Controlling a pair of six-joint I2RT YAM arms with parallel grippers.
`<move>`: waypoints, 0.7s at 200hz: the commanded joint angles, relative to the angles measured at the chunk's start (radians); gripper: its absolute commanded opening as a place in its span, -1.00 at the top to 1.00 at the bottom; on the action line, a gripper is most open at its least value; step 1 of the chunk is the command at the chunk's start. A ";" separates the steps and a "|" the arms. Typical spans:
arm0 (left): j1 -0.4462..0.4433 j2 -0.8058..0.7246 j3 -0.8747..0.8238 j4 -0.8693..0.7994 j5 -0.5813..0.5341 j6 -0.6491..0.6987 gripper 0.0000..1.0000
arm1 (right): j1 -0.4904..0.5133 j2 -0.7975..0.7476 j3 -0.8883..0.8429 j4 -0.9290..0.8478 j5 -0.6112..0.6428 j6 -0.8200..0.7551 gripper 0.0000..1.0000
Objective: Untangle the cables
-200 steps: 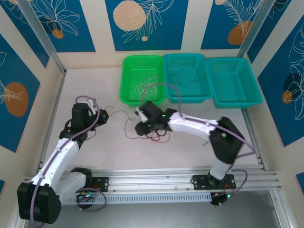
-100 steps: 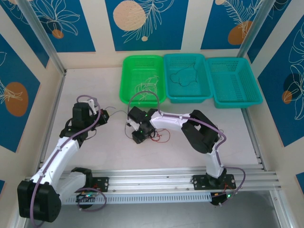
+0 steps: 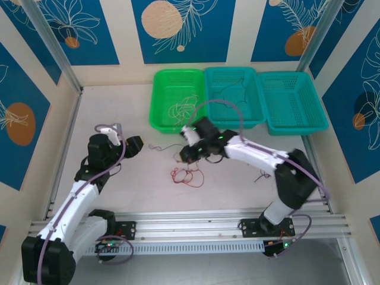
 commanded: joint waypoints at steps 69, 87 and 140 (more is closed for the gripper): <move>-0.310 0.196 -0.063 0.333 0.234 -0.037 -0.52 | -0.096 -0.171 -0.158 0.317 -0.249 0.278 1.00; -0.358 0.306 -0.057 0.376 0.144 -0.113 -0.56 | -0.101 -0.180 -0.164 0.338 -0.250 0.302 1.00; -0.400 0.576 -0.009 0.637 0.238 -0.294 -0.62 | -0.099 -0.212 -0.189 0.413 -0.228 0.406 1.00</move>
